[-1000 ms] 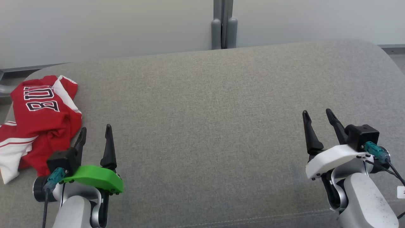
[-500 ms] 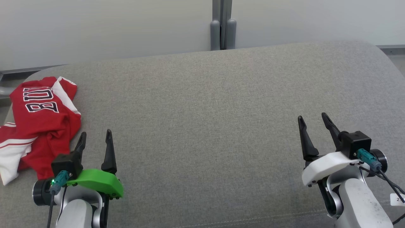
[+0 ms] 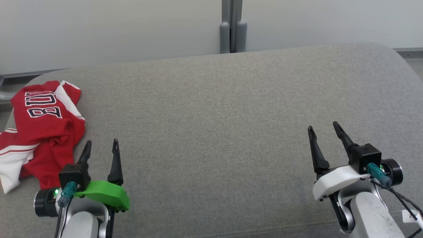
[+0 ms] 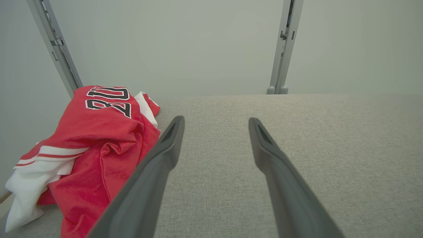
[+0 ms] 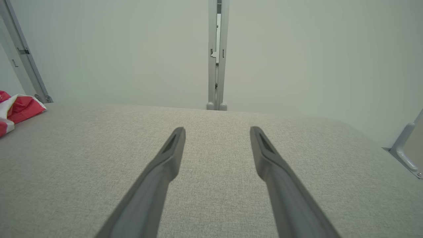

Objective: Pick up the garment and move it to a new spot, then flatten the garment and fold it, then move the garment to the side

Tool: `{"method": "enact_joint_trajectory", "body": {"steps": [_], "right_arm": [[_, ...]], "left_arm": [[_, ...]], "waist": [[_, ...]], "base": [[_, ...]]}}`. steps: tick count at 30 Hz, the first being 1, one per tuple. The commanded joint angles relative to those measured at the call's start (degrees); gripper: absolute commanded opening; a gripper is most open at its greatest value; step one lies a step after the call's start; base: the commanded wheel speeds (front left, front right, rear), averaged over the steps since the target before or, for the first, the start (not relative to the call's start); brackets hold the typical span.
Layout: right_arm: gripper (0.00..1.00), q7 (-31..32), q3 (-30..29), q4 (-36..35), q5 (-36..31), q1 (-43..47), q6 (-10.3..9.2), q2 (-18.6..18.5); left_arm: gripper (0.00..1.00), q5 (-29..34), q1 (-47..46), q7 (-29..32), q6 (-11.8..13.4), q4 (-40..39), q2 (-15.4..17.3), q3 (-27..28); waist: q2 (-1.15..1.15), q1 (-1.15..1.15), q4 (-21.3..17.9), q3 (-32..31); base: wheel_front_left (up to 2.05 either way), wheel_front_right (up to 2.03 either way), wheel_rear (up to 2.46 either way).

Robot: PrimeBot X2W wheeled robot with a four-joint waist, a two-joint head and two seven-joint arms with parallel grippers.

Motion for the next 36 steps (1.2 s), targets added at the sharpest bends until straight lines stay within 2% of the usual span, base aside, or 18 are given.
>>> {"method": "enact_joint_trajectory", "body": {"steps": [1, 10, 18, 24, 36], "right_arm": [[1.00, -0.5, 0.2, -0.4, -1.0, 0.6, 0.00, -0.1], [1.00, -0.8, -0.8, -0.6, -0.3, 1.0, 0.00, 0.4], [1.00, -0.8, -1.5, -0.8, 1.3, 1.4, 0.00, 1.1], [1.00, -0.8, 0.6, 0.0, 2.2, 1.3, 0.00, 1.4], [1.00, -0.8, 3.9, 1.3, 2.6, 1.3, 0.00, 1.7]], "left_arm": [[1.00, 0.9, 0.8, -0.4, -0.2, -0.2, 0.0, 0.1], [1.00, 0.6, 1.0, -0.2, 0.3, -0.1, 0.4, 0.0], [1.00, -0.1, 0.7, -0.3, 0.6, -0.5, 0.2, -0.4], [1.00, -0.1, 0.4, -0.5, 1.1, -0.6, 0.2, -0.7], [1.00, -1.2, 0.3, -0.9, 1.8, 0.0, 0.2, -0.3]], "waist": [[0.00, 0.00, 0.0, -0.1], [0.00, 0.00, 1.0, -0.4], [0.00, 0.00, 4.2, -0.5], [0.00, 0.00, 8.6, -0.4], [0.00, 0.00, 20.3, 0.5]], "base": [[0.00, 0.00, 0.00], [0.00, 0.00, 0.00], [0.00, 0.00, 0.00], [0.00, 0.00, 0.00], [0.00, 0.00, 0.00]]}}
